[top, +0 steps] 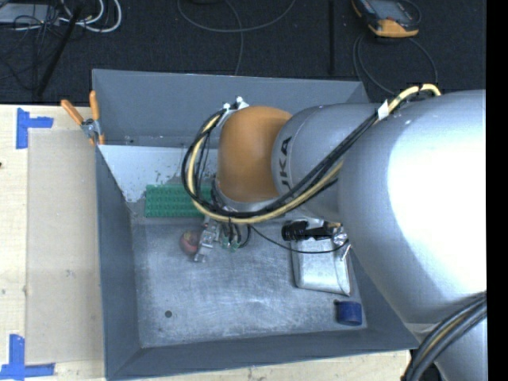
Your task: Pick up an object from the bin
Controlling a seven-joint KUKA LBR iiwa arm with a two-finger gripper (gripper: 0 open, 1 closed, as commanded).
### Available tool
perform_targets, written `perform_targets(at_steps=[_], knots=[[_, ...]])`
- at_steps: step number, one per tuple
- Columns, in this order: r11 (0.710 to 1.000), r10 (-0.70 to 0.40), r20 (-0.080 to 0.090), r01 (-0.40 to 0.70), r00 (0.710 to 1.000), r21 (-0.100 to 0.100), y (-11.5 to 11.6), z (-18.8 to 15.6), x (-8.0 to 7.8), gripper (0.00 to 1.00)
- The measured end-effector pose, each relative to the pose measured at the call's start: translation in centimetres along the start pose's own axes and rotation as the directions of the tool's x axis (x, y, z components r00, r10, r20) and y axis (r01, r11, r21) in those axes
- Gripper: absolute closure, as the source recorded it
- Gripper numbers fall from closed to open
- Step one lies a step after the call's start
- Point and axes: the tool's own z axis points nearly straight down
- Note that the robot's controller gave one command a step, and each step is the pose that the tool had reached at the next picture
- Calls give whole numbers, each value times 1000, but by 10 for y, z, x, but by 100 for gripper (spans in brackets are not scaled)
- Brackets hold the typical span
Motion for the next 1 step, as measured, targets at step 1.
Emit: perform_targets(at_steps=[1], knots=[[962,-274,5,274,962,0,-6,-128,-11,100]])
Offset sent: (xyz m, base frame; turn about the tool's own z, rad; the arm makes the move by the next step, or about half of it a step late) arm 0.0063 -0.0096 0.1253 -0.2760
